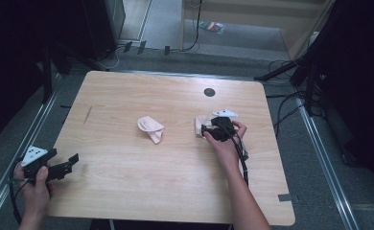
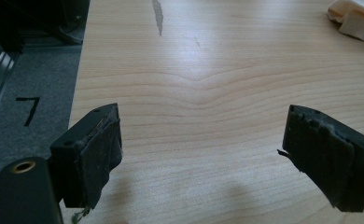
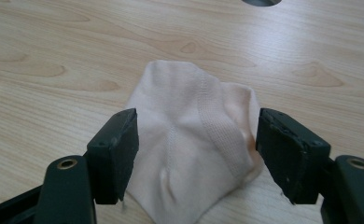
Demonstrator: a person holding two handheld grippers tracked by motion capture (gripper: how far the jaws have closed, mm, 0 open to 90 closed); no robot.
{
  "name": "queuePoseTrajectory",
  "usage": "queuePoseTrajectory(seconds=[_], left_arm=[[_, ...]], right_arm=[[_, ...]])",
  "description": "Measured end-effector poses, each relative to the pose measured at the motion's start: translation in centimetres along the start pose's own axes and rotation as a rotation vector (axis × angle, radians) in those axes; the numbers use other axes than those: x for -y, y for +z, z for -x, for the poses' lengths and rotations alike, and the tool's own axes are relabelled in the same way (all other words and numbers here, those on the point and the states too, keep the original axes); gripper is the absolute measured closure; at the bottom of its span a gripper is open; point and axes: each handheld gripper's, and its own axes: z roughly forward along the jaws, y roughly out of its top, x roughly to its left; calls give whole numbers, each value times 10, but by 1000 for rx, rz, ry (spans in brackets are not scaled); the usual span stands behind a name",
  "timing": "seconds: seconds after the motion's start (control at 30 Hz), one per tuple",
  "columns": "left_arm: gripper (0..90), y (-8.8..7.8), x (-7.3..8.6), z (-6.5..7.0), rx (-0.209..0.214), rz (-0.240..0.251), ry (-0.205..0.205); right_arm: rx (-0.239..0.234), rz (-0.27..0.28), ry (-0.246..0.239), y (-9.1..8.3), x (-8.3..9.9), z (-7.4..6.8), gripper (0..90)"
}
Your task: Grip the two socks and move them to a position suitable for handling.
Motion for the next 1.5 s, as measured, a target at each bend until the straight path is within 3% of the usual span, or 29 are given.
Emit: queuePoseTrajectory(seconds=[0.33,0.4,0.6,0.73,0.83,0.87,0.9,1.03,1.13,1.2,1.23,1.3,1.4,1.47,1.5], left_arm=[[120,0,0,0,2,0,-2],[120,0,0,0,3,0,-2],[120,1,0,0,4,-5,2],[120,0,0,0,-2,-1,2],[120,-1,0,-1,6,10,-15],[119,-1,0,-1,2,7,-10],[119,-1,-1,0,0,2,0],[119,-1,-7,8,12,17,9],[119,-3,-14,22,29,34,26],[118,-5,-23,35,55,51,34],[117,-5,-23,35,55,51,34],[117,-5,-32,51,85,65,52],[117,-4,-38,63,107,71,69],[117,-1,-45,79,139,75,89],[117,-1,-45,79,139,75,89]], right_arm=[[2,-38,28,23,5,-4,313],[21,-26,29,24,7,-4,362],[43,26,67,22,13,-2,741],[42,12,89,20,10,1,792],[45,26,74,13,8,1,798],[37,45,79,2,6,-1,798],[37,45,79,2,6,-1,798],[-8,96,106,-32,0,-6,799],[-25,115,109,-47,-1,-9,798],[-56,144,99,-68,-2,-15,799],[-56,144,99,-68,-2,-15,799],[-69,166,84,-83,0,-22,799],[-75,185,75,-92,2,-27,798],[-90,199,68,-102,6,-34,798],[-90,199,68,-102,6,-34,798]])
